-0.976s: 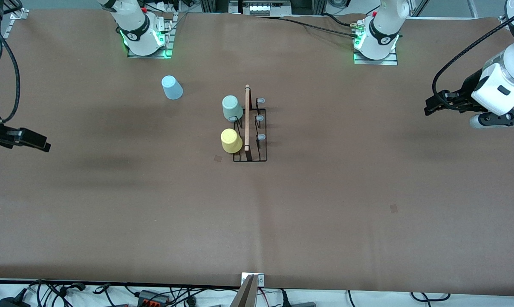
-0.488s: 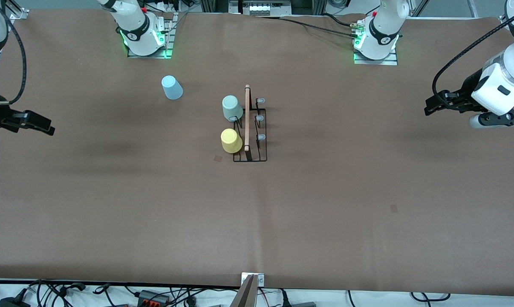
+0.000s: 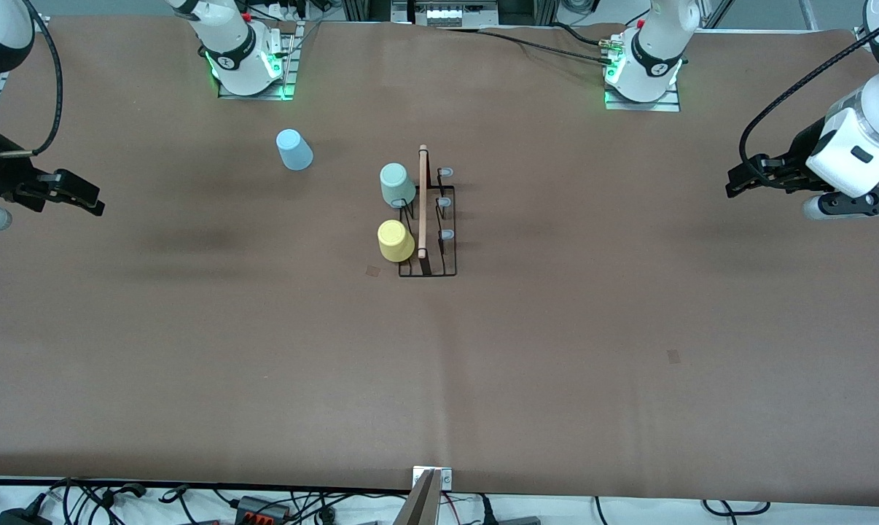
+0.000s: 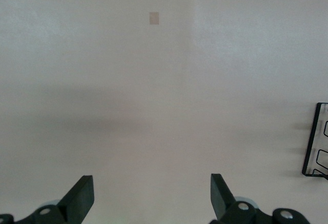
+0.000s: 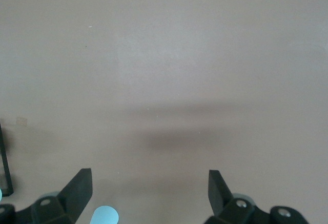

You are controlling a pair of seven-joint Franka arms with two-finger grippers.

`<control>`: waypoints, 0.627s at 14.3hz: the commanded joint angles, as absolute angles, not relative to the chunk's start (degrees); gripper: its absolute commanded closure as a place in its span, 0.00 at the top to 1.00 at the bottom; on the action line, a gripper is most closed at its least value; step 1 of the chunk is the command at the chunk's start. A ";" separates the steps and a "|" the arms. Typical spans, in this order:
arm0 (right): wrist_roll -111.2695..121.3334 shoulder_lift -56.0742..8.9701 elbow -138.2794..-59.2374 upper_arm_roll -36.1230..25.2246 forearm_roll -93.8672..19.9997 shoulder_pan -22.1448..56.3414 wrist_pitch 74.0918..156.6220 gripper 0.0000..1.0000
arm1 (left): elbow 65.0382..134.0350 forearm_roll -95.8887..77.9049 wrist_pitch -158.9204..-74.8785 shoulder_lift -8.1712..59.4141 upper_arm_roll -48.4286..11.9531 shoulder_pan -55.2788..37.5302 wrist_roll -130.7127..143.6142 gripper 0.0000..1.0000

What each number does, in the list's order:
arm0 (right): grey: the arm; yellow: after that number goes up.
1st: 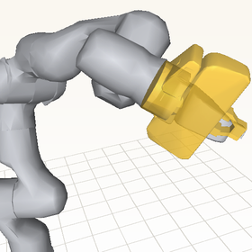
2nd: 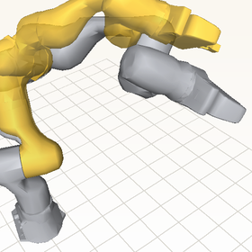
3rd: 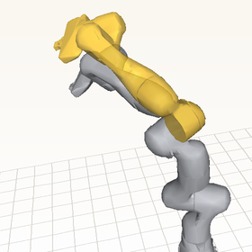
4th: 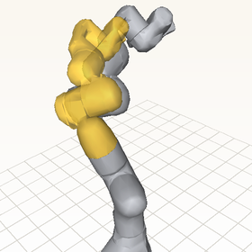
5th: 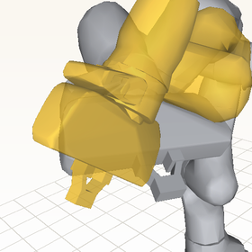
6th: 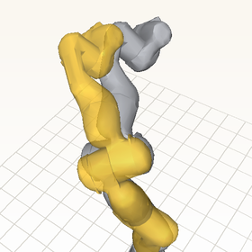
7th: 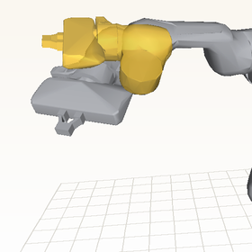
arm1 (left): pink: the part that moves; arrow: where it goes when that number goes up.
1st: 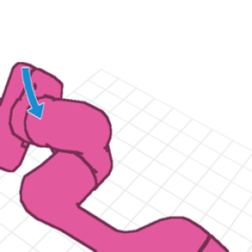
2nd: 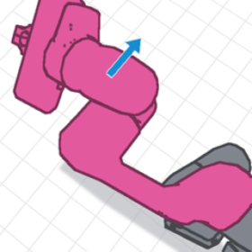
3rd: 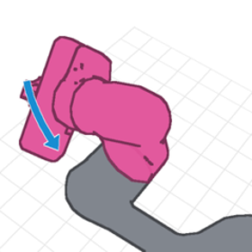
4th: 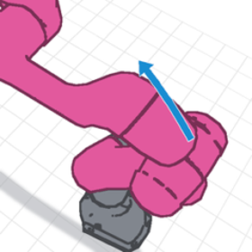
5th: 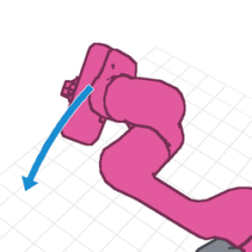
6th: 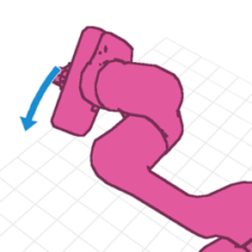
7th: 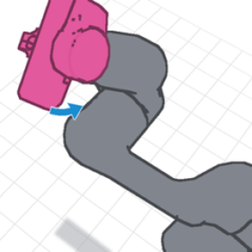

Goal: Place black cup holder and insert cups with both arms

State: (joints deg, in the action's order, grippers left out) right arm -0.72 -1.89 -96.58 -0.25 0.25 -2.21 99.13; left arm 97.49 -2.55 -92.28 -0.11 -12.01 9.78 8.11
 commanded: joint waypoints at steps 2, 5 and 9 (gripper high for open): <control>0.79 -0.44 -96.77 0.00 0.09 -2.37 97.74 1.00 | 96.77 -3.16 -91.58 0.18 -12.22 10.46 7.21 1.00; 0.79 -0.44 -96.86 0.09 0.09 -2.28 97.38 1.00 | 96.77 -3.25 -91.58 0.26 -12.13 10.46 7.21 1.00; 0.79 -0.44 -96.94 0.18 0.17 -2.02 97.47 1.00 | 96.77 -3.16 -91.58 0.26 -12.13 10.46 7.12 1.00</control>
State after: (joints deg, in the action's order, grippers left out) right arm -0.08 -1.27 -96.58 -0.04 0.25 -2.13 97.95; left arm 97.49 -2.55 -92.28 -0.10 -12.01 9.95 8.11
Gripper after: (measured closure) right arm 0.000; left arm 0.000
